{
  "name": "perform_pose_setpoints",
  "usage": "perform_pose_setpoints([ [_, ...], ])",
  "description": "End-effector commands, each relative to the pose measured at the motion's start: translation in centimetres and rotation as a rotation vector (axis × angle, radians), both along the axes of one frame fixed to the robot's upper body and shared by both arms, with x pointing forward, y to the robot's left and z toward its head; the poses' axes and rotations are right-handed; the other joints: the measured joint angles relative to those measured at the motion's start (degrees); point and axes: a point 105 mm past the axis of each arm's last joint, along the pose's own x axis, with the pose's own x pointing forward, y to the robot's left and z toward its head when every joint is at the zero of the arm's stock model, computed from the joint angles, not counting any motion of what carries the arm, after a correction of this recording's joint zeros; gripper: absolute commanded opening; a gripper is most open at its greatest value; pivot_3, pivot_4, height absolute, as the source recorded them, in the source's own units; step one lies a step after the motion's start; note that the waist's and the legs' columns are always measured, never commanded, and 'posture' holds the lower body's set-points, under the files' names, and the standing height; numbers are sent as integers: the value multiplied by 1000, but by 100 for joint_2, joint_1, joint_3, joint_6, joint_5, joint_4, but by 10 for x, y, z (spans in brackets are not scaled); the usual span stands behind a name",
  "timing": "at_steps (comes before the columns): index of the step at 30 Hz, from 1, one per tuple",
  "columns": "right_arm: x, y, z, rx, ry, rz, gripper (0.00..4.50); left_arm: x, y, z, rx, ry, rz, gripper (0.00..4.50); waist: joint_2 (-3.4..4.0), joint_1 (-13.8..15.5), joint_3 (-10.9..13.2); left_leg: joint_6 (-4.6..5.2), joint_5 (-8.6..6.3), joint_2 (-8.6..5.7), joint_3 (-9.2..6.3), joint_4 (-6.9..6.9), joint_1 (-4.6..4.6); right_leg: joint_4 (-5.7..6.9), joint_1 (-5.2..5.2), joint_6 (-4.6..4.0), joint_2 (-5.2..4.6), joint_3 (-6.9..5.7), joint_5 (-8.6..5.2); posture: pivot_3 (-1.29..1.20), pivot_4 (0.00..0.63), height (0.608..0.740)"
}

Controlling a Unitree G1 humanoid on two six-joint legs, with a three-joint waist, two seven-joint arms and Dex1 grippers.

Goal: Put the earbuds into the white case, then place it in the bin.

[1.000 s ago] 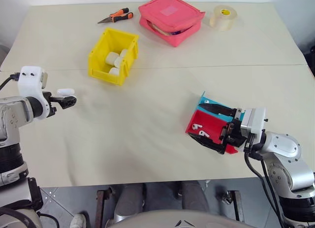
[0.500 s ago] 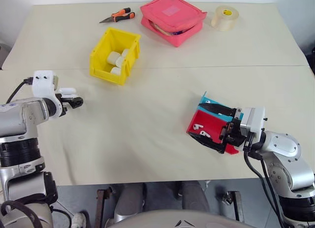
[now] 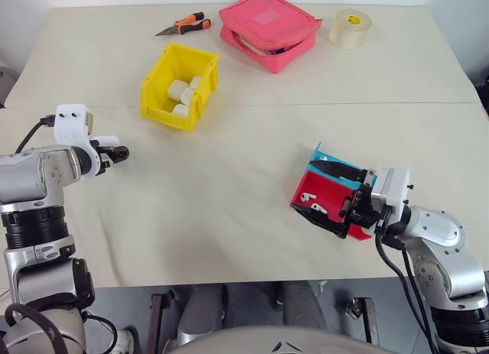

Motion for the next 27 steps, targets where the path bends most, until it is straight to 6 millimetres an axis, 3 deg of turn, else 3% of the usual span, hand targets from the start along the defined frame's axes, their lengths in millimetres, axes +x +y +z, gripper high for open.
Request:
perform_pose_setpoints([
  [1,-6,4,9,10,-54,17,4500,-8,5,0,20,18,7,2802,0,-2,0,0,0,0,0,0,0,0,0,0,0,0,0,0,150,740],
  [9,-6,4,8,11,-45,25,4500,-25,16,-7,93,12,-49,2803,0,-79,0,-2,0,5,2,-7,6,-1,0,-1,1,1,-1,0,150,740],
  [14,-6,5,8,11,-42,34,4500,-36,14,-12,71,85,-42,4371,1,-81,0,-2,0,5,2,-9,7,-1,0,-1,1,1,-1,0,150,740],
  [15,-6,5,8,11,-42,35,4500,-37,14,-12,69,96,-40,4444,1,-80,0,-2,-1,5,2,-9,7,-1,0,-1,1,2,-1,0,150,740],
  [27,-5,6,8,14,-42,36,4500,-33,7,-8,16,114,4,4444,1,-56,0,-2,-1,3,2,-8,11,1,4,-1,0,4,-1,0,150,740],
])
